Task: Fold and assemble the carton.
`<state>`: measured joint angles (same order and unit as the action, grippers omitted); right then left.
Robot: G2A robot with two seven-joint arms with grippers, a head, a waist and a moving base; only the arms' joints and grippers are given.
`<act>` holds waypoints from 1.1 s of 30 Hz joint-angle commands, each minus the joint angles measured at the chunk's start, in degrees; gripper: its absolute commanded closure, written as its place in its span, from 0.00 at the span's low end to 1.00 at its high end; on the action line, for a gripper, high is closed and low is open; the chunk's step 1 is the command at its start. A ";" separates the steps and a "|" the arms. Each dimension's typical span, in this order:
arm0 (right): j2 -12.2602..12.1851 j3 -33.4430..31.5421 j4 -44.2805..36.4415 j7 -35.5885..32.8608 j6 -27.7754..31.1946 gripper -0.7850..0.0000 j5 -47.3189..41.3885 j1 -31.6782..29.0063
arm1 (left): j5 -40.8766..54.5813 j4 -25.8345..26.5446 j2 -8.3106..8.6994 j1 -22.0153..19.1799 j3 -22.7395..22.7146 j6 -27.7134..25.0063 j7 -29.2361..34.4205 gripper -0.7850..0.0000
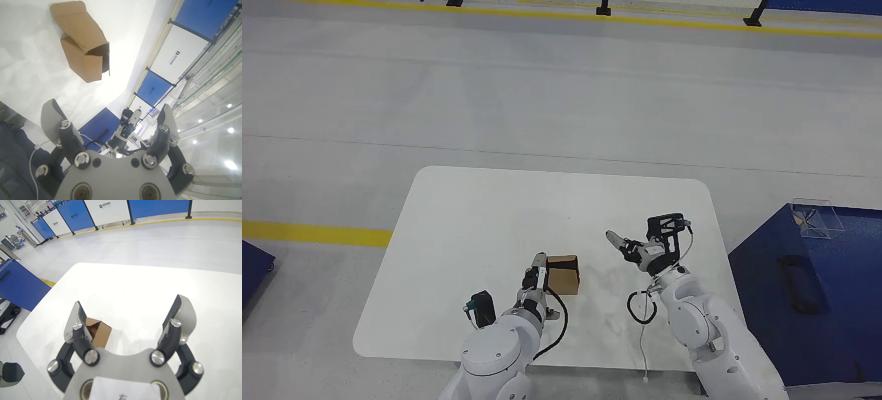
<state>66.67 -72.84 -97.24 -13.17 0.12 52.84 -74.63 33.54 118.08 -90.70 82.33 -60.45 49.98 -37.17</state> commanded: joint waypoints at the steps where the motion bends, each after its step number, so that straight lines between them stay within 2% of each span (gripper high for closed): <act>1: 0.00 0.00 -0.01 0.00 0.00 0.00 0.00 0.00 | 0.00 0.00 0.00 0.00 0.00 0.00 0.00 0.00; 13: 0.03 -0.03 0.12 0.25 -0.08 0.00 0.03 -0.23 | -0.56 -0.66 0.07 0.30 0.43 -0.90 0.97 0.00; 18: 0.43 2.24 -0.21 -0.26 -0.92 0.00 2.28 -0.07 | -1.50 -1.28 0.15 0.39 0.71 -1.18 1.34 0.00; 24: 1.79 8.86 3.25 -0.07 -2.69 0.00 5.22 2.67 | -1.50 -1.28 0.15 0.39 0.71 -1.18 1.34 0.00; 33: 5.37 20.56 13.93 4.86 -11.39 0.00 12.62 8.89 | -1.50 -1.28 0.15 0.39 0.71 -1.18 1.34 0.00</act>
<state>71.66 -53.19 -84.50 -8.84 -10.25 65.15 -66.27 32.04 116.80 -90.55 82.71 -59.74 48.80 -35.84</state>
